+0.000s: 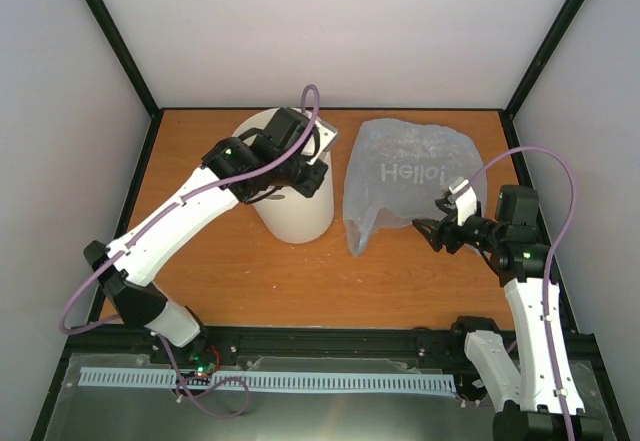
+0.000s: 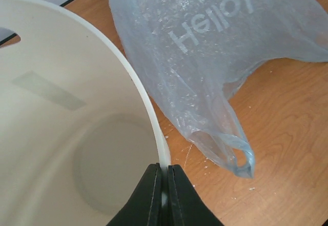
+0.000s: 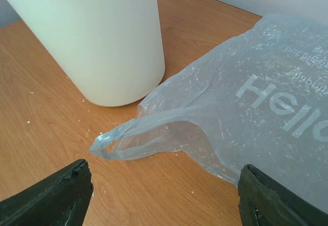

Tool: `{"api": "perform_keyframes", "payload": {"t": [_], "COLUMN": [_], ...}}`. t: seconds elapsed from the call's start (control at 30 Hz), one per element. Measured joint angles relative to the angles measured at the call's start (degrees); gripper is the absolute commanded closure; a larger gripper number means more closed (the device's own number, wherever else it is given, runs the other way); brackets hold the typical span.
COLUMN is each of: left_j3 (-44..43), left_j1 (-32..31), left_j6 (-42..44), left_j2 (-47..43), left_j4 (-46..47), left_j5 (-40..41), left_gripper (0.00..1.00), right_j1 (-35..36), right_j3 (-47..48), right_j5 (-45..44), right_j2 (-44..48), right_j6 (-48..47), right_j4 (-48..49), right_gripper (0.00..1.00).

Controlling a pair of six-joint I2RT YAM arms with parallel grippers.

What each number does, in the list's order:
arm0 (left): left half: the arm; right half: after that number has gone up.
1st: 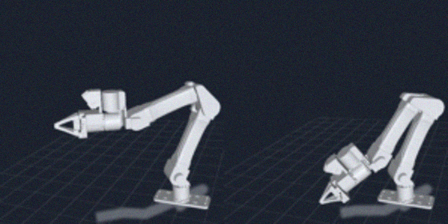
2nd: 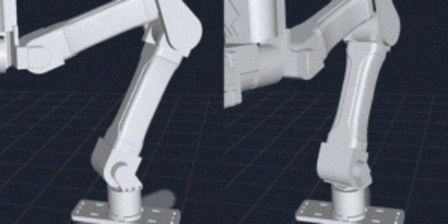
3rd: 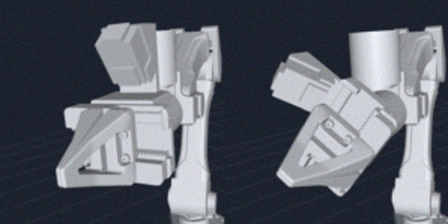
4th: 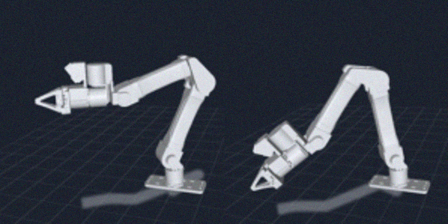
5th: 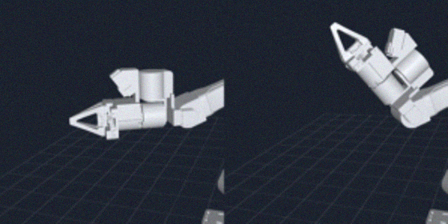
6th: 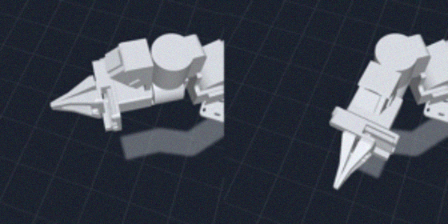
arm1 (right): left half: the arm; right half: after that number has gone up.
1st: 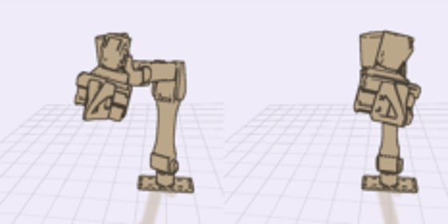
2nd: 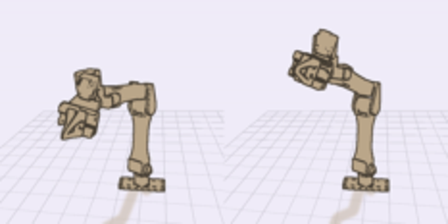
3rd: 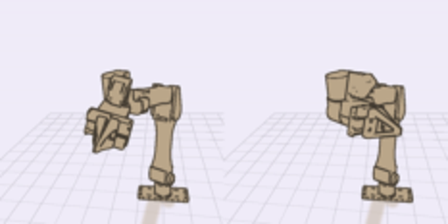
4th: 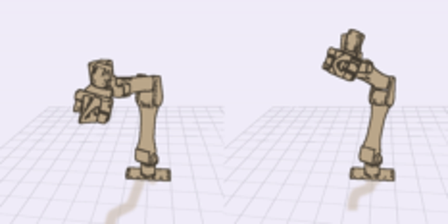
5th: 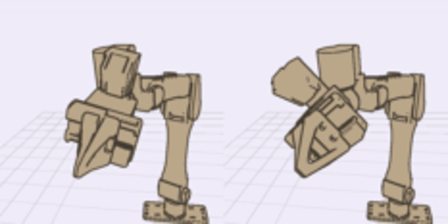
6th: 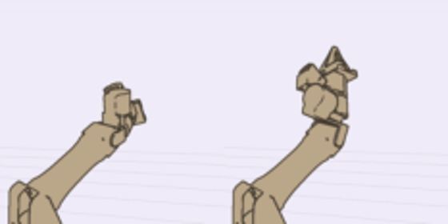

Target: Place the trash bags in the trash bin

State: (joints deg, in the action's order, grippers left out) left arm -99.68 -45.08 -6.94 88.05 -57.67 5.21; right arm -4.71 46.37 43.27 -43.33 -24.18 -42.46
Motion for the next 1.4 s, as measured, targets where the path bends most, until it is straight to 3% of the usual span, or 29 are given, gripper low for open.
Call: {"api": "perform_keyframes", "payload": {"t": [0.4, 0.93, 0.97, 1.1, 1.23, 1.4], "left_j3": [-5.0, -2.3, -2.3, -2.3, -2.8, -6.8], "left_j1": [-2.7, -10.8, -11.0, -11.0, -11.0, -12.0], "left_j6": [0.7, 1.5, 1.5, 1.8, 1.4, -0.1], "left_j2": [2.3, 3.2, 3.4, 4.2, 5.0, 4.5], "left_j4": [-4.8, -2.3, -1.9, -0.4, 0.1, 0.8], "left_j5": [1.8, -1.2, -1.4, -1.4, -0.3, -0.2], "left_gripper": [0.99, 0.99, 0.98, 0.6, 0.49, 0.44], "right_j1": [0.0, 0.0, 0.0, 0.1, 0.2, 0.2], "right_j3": [0.0, 0.0, -0.2, 0.3, 9.4, 21.2], "right_j5": [-0.2, -0.8, -0.9, -4.0, -9.5, -13.9], "right_j2": [0.2, 0.5, 1.2, 2.6, -2.3, -9.5], "right_j6": [0.0, 0.0, 0.1, 1.7, 1.5, -0.3], "right_j4": [0.0, 0.0, 0.1, -0.3, -5.6, -11.8], "right_gripper": [0.22, 0.23, 0.23, 0.23, 0.2, 0.18]}}
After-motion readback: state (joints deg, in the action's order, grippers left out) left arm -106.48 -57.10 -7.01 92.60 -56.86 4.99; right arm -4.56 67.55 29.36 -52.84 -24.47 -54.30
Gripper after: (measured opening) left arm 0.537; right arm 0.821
